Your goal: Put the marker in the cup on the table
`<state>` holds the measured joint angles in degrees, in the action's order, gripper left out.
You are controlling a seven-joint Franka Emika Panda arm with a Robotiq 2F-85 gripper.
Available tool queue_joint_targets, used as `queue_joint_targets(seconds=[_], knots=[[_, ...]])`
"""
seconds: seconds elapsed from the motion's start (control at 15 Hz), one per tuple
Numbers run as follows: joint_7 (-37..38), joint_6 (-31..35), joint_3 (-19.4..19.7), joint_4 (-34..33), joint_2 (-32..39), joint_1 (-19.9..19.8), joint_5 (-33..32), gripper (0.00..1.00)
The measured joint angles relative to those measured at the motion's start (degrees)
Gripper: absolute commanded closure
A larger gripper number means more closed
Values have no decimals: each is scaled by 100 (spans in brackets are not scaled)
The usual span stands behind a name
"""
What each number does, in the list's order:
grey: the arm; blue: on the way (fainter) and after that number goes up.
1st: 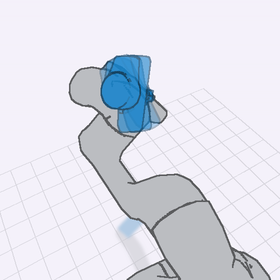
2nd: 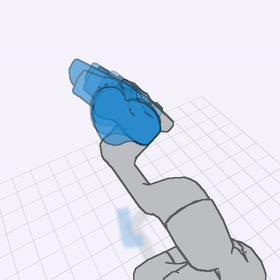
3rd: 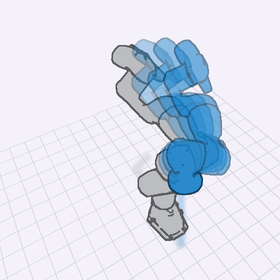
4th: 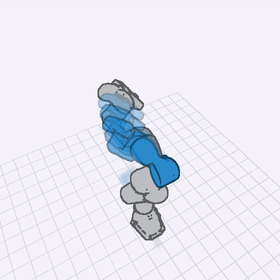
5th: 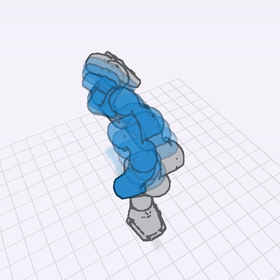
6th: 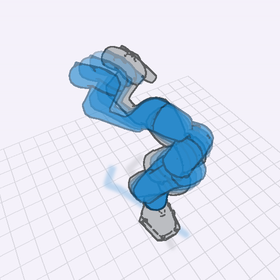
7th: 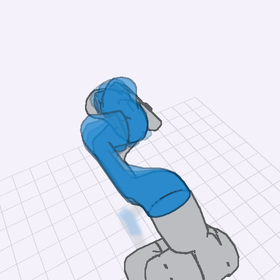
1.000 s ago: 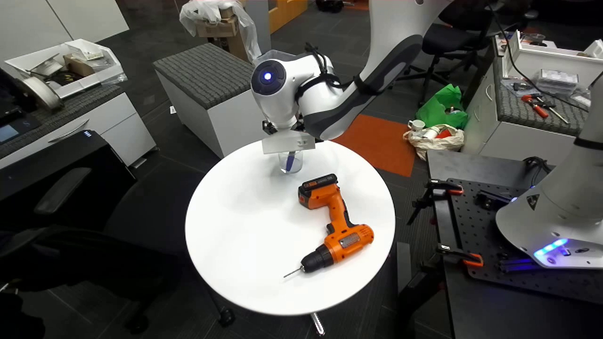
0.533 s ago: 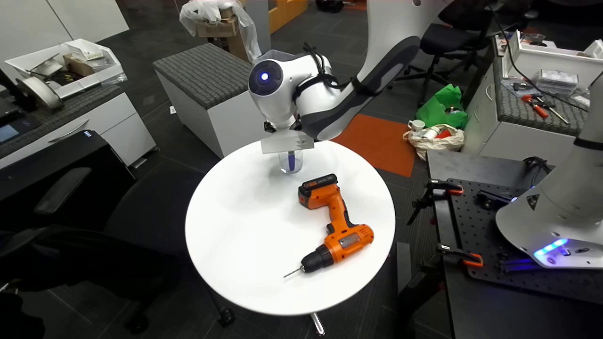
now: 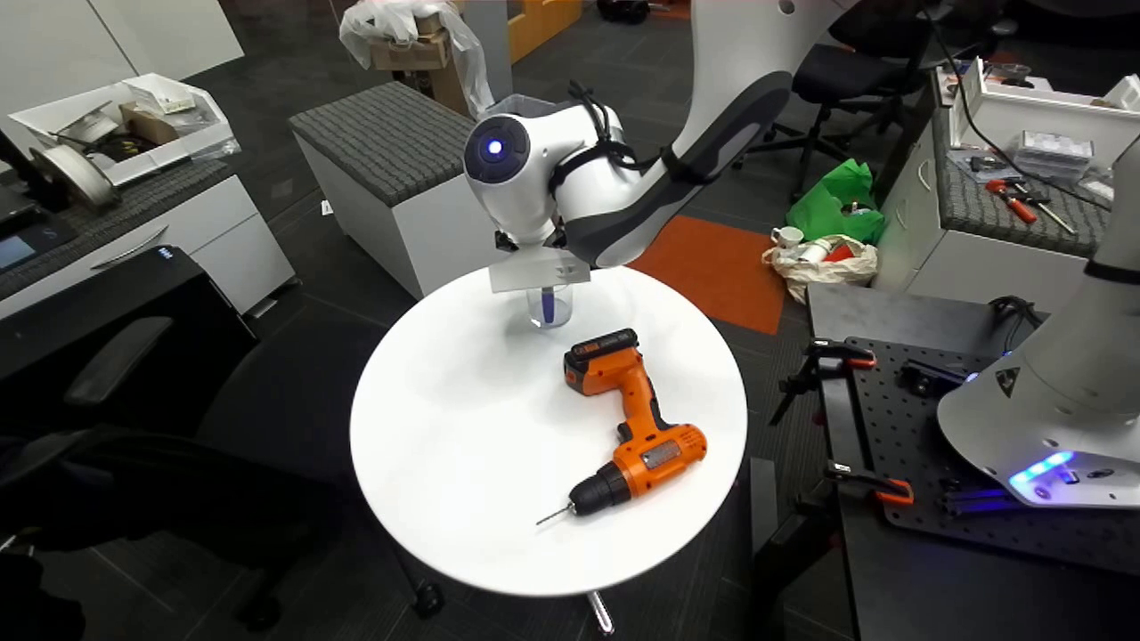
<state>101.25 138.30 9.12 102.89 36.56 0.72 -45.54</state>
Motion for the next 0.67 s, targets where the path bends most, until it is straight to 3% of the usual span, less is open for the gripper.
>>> queue_joint_targets(seconds=[0.67], knots=[[20,-253,228,103,-292,349,-236,94]])
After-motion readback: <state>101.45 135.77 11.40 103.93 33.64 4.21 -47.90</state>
